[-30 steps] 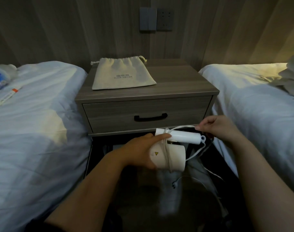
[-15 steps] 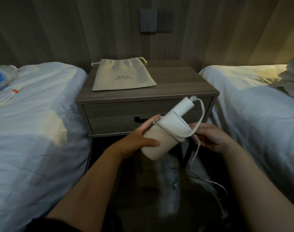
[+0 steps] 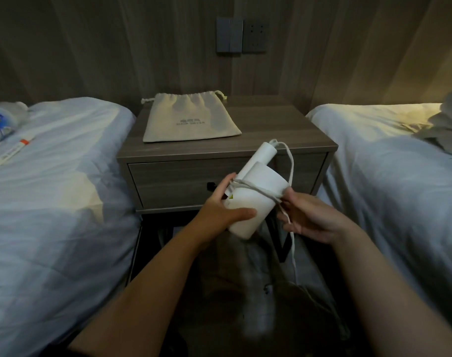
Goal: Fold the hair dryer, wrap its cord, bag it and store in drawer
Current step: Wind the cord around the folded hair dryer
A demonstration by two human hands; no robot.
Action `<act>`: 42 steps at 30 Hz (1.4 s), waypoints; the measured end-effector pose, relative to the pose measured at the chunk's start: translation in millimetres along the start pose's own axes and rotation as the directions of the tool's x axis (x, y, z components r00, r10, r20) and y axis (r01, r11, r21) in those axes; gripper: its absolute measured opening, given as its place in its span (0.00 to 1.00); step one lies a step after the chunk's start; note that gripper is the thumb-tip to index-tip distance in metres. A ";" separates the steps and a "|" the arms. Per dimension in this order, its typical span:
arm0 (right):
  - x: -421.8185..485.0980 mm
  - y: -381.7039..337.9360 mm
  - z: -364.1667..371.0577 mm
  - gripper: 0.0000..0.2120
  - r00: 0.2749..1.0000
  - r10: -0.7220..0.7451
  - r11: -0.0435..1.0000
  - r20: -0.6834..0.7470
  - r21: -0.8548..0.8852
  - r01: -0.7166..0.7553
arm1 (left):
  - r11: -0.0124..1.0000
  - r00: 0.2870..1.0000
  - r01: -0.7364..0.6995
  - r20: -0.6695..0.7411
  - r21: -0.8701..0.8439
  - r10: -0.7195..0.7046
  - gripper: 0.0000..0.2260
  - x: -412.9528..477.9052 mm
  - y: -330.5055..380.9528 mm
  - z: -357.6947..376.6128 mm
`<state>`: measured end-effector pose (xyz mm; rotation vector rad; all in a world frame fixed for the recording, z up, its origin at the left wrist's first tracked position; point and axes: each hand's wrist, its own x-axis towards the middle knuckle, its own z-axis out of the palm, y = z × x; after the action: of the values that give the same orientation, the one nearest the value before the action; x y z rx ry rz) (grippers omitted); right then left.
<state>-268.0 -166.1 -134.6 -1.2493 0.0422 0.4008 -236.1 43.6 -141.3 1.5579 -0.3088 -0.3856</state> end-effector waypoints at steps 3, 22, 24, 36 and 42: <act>0.9 3.6 9.0 0.18 0.996 -0.031 0.999 -0.085 -0.024 0.029 | 0.990 0.997 -0.072 -0.034 0.118 0.076 0.42 -3.0 -1.5 5.2; 1.9 12.6 30.0 0.03 0.946 -0.277 0.839 -0.169 -0.522 0.152 | 0.982 1.000 0.012 -0.030 0.186 -0.007 0.36 -4.9 5.6 1.9; -0.4 8.0 33.3 0.02 0.941 -0.301 0.802 -0.153 -0.575 0.162 | 0.981 0.998 -0.012 -0.061 0.193 0.024 0.34 -4.9 5.5 2.4; -0.3 0.9 41.0 0.14 0.882 -0.423 0.694 -0.209 -0.701 0.167 | 0.990 0.983 0.006 -0.180 0.141 0.020 0.28 -5.7 9.5 5.8; -6.8 -7.1 33.2 0.18 0.930 -0.323 0.735 -0.174 -0.665 0.131 | 0.990 0.976 -0.029 -0.208 0.136 0.058 0.31 -6.8 12.2 2.2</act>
<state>-278.2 -138.9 -115.6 -1.9750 -0.0148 -0.0022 -242.6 44.2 -128.8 1.7031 -0.2058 -0.1650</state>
